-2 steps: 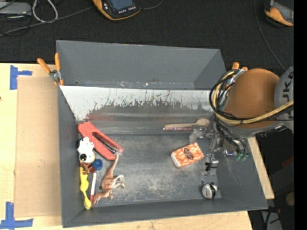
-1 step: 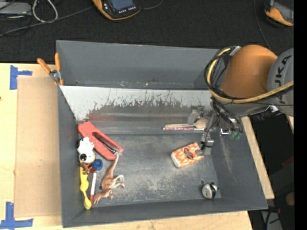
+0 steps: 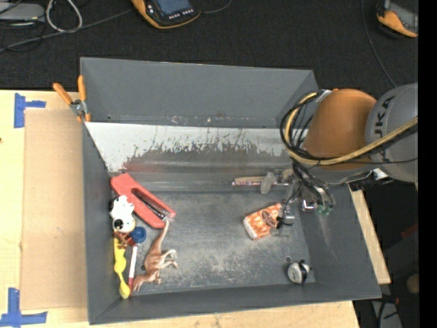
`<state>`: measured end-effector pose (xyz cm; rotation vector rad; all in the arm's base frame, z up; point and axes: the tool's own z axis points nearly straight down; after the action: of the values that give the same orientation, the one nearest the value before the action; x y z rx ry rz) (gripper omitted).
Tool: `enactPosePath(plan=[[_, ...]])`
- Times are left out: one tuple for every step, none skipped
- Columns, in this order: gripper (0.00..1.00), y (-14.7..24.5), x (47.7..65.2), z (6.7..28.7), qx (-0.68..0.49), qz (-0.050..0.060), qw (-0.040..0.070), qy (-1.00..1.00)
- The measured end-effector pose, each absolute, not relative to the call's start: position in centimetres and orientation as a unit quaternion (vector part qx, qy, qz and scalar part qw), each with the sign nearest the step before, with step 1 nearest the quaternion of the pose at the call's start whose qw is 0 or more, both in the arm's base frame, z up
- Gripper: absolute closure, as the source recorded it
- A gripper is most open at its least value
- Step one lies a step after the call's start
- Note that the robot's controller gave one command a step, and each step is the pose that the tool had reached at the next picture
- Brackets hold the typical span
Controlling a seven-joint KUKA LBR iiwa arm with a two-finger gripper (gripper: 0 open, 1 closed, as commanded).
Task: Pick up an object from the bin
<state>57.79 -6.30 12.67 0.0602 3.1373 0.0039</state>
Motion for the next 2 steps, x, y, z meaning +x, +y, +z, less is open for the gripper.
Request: enactPosePath(plan=[[1.00,-11.25,58.54,7.46,0.013,0.001,0.007,1.000],[1.00,-11.25,58.54,7.46,0.013,0.001,0.007,1.000]])
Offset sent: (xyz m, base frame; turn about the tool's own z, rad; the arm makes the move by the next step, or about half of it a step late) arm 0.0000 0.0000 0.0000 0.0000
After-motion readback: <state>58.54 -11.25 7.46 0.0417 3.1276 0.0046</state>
